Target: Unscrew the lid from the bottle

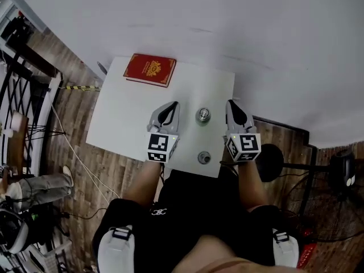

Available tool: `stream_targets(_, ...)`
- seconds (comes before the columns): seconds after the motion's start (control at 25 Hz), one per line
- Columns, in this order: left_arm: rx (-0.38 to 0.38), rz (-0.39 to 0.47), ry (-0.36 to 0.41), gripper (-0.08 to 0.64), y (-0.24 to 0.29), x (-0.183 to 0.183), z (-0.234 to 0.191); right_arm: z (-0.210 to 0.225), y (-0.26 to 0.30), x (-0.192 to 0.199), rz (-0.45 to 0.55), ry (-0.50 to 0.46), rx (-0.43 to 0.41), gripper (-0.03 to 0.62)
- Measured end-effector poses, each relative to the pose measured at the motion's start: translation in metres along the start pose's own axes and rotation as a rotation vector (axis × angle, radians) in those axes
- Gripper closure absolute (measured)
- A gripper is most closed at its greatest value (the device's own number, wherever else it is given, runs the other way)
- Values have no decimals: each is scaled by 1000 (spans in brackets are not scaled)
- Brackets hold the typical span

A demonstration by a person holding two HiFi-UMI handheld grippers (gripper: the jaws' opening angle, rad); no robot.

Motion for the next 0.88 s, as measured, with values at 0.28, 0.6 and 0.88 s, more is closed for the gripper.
stream_targets(0.28, 18, -34, -24, 506, 9, 4, 10, 27, 13, 0, -47, -47, -225, 591)
stream_targets(0.6, 368, -66, -7, 192, 21, 54, 37, 31, 40, 41, -218, -201, -751, 319)
stream_targets(0.88, 442, -220, 14, 169, 35, 108, 52, 17, 63, 59, -400, -475, -1022, 311)
Point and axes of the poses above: the fingertips, and each gripper's own axes: y forward along the fingers, z to its right, x out of its underside, the point moved 10 cm from there along -y, backward along the fingers, and after that the axes turned 4 degrees about -y, right-handed, at the moved point
